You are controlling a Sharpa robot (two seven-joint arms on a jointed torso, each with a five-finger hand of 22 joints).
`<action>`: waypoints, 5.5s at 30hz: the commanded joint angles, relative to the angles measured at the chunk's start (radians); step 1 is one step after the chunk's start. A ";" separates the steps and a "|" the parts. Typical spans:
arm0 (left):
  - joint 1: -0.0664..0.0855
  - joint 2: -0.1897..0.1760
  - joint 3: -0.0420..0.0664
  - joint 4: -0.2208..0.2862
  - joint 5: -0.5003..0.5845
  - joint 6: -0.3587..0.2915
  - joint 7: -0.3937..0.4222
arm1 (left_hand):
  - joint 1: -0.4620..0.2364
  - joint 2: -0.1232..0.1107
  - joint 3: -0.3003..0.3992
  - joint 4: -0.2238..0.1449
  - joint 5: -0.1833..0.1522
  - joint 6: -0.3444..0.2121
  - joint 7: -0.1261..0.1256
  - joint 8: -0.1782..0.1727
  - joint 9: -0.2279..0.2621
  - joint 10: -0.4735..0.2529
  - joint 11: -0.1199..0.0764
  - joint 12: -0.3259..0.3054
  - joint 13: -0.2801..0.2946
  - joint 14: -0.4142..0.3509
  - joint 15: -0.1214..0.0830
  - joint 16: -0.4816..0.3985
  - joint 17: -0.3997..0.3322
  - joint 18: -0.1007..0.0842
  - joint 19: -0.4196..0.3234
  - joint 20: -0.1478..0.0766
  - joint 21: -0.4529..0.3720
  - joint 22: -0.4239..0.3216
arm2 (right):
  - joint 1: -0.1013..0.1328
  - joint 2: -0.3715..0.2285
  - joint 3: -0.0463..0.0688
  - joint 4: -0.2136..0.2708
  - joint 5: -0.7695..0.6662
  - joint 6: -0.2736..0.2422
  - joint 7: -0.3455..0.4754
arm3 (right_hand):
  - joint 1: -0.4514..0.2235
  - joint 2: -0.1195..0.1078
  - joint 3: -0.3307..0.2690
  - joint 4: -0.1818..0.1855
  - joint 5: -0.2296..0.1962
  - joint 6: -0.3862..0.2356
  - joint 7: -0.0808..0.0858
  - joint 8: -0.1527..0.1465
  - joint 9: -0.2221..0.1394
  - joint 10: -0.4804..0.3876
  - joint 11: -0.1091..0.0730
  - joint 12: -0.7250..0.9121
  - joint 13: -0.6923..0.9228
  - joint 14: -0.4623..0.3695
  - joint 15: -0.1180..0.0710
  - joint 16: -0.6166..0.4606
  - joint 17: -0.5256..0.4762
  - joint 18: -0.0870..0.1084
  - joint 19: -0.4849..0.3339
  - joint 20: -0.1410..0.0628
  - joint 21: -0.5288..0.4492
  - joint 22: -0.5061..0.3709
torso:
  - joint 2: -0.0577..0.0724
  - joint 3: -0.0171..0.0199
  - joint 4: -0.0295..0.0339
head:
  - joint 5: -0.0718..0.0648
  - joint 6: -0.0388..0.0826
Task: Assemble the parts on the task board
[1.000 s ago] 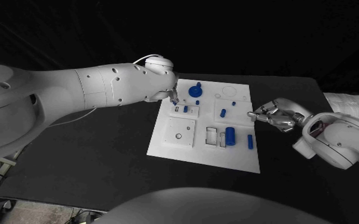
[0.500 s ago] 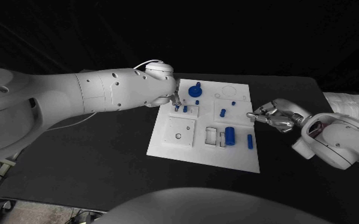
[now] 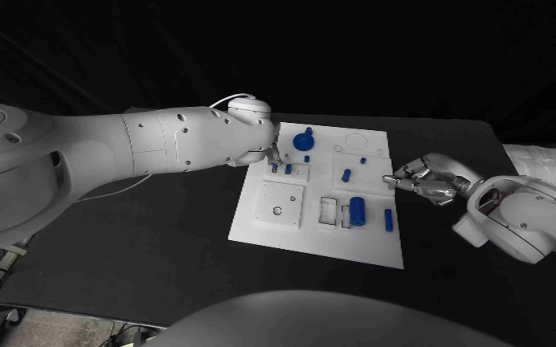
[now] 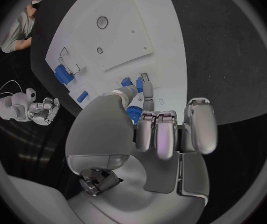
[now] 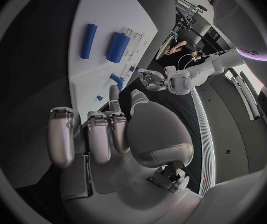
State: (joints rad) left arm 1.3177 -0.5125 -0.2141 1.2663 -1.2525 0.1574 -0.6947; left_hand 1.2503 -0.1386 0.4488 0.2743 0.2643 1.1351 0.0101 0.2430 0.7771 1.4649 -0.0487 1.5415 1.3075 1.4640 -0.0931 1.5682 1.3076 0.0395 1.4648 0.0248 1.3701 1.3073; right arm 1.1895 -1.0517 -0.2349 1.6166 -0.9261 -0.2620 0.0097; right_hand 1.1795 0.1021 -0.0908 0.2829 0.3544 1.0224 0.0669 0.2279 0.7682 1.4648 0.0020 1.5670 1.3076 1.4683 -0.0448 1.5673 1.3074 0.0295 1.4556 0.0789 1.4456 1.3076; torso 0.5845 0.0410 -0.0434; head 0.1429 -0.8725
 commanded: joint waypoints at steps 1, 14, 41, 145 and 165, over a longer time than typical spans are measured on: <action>-0.001 0.002 -0.001 0.001 -0.012 0.033 -0.144 | -0.009 0.004 0.004 0.001 0.007 0.008 0.001 0.006 0.001 0.088 -0.007 0.001 0.238 0.107 -0.006 0.003 0.263 0.006 0.017 -0.008 0.003 0.203 | -0.001 0.000 0.000 0.000 -0.012 0.008 0.008 | 0.008 0.002 -0.007 0.000 0.007 -0.004 0.003 -0.002 -0.001 0.106 0.007 0.004 0.263 0.103 0.007 0.003 0.263 0.011 -0.007 -0.003 -0.005 0.210 | 0.000 -0.0001 -0.0006 | 0.002 0.000; -0.018 -0.007 -0.004 0.016 -0.042 0.015 -0.150 | -0.012 0.006 0.010 -0.001 0.014 -0.001 0.002 0.001 0.000 0.085 -0.008 -0.003 0.234 0.107 -0.008 0.003 0.263 0.007 0.016 -0.010 -0.002 0.202 | -0.001 -0.003 0.000 0.003 -0.012 0.003 0.010 | 0.010 0.002 -0.007 0.000 0.008 -0.005 0.004 -0.004 -0.001 0.106 0.008 0.004 0.263 0.103 0.008 0.003 0.263 0.011 -0.007 -0.002 -0.005 0.210 | 0.001 -0.0005 0.0001 | 0.002 0.000; -0.035 -0.075 -0.004 0.114 -0.157 -0.187 -0.083 | -0.014 -0.001 0.017 -0.004 0.008 -0.006 0.002 -0.002 -0.002 0.086 -0.008 -0.003 0.235 0.107 -0.009 0.003 0.263 0.006 0.019 -0.012 0.000 0.202 | -0.014 -0.011 0.000 0.004 -0.012 -0.002 0.013 | 0.014 0.003 -0.008 -0.001 0.009 -0.009 0.005 -0.008 -0.002 0.106 0.008 0.004 0.263 0.103 0.008 0.003 0.263 0.011 -0.007 -0.002 -0.006 0.210 | 0.000 -0.0005 0.0000 | 0.006 0.000; -0.062 -0.026 -0.006 0.038 -0.108 -0.078 -0.065 | -0.011 -0.008 0.031 -0.008 0.007 -0.011 0.004 -0.005 -0.003 0.072 -0.007 -0.026 0.214 0.107 -0.008 0.003 0.263 0.009 0.013 -0.012 -0.016 0.198 | -0.020 -0.007 0.000 -0.003 -0.012 0.003 0.013 | 0.022 0.003 -0.009 -0.002 0.011 -0.006 0.005 -0.010 -0.002 0.106 0.009 0.004 0.263 0.103 0.009 0.003 0.263 0.012 -0.009 -0.001 -0.009 0.208 | 0.000 -0.0001 -0.0002 | 0.004 0.000; -0.064 -0.014 -0.006 0.021 -0.090 -0.076 -0.049 | -0.177 0.030 -0.095 0.018 -0.102 -0.032 0.023 -0.027 -0.020 0.070 0.009 -0.029 0.211 0.107 0.005 0.003 0.263 0.010 0.011 -0.001 -0.027 0.197 | -0.020 -0.004 0.000 -0.006 -0.012 0.008 0.013 | 0.024 0.006 -0.009 -0.001 0.015 -0.006 0.005 -0.011 -0.002 0.106 0.009 0.004 0.263 0.103 0.009 0.003 0.263 0.012 -0.010 -0.001 -0.010 0.208 | 0.000 -0.0002 -0.0006 | 0.004 0.000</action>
State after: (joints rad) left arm 1.2552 -0.5298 -0.2205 1.2886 -1.3528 0.0633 -0.6968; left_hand 1.0834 -0.1083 0.3597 0.2930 0.1678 1.1108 0.0340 0.2216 0.7583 1.4650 -0.0484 1.5178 1.3075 1.4674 -0.0965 1.5683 1.3073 0.0396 1.4649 0.0175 1.3461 1.3078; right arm 1.1700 -1.0564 -0.2349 1.6106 -0.9295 -0.2661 0.0161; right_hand 1.1952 0.1101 -0.0935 0.2803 0.3622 1.0192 0.0701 0.2201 0.7667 1.4684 0.0055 1.5670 1.3076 1.4647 -0.0412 1.5673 1.3080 0.0294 1.4520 0.0752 1.4406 1.3077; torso 0.5847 0.0409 -0.0438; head 0.1468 -0.8725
